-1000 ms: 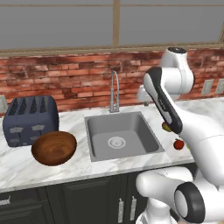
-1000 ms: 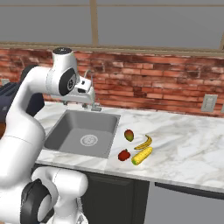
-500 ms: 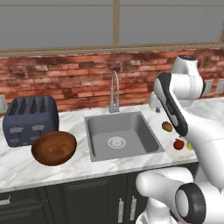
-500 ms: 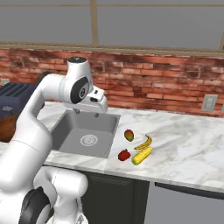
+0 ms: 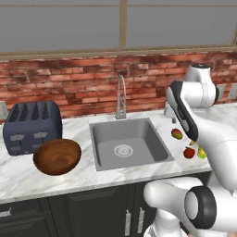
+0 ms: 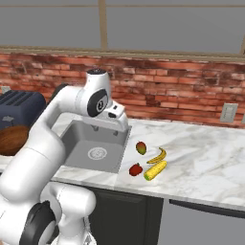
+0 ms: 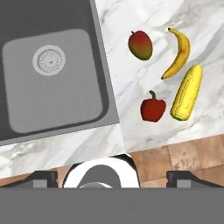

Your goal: There is a mixed pile of frozen fruits and vegetables on the counter. Locate all the frozen vegetables and place the items in a bowl on the counter. Take all the frozen fruits and defrost them in a running sink.

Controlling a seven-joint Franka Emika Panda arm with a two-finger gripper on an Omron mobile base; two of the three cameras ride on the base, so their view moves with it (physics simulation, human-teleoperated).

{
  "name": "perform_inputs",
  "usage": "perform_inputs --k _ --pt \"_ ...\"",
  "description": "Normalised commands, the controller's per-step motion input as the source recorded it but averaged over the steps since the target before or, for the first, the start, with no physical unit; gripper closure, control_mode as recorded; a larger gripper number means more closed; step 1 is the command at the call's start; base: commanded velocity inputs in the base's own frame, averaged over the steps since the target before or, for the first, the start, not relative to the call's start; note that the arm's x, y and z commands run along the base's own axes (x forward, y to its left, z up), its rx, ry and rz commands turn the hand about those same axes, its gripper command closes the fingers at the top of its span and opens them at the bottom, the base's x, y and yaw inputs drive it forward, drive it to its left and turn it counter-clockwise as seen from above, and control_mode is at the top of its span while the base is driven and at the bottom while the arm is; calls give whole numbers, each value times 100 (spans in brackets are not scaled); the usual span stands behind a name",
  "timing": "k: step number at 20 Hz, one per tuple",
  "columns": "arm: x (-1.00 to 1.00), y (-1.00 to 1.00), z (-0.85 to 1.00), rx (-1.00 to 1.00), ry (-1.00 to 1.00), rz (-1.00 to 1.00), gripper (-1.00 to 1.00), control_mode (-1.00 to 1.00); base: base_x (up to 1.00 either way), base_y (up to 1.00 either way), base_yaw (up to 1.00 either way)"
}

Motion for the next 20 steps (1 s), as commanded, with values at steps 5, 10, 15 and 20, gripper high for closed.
perform_inputs --k 5,10,15,20 --pt "-4 -29 -32 -4 5 -9 -100 -100 0 0 0" --pt "0 -24 -31 -3 6 -7 -100 -100 0 0 0" --pt "3 -15 -21 3 3 -1 -100 -100 0 0 0" --pt "6 -18 -28 1 3 0 -100 -100 0 0 0"
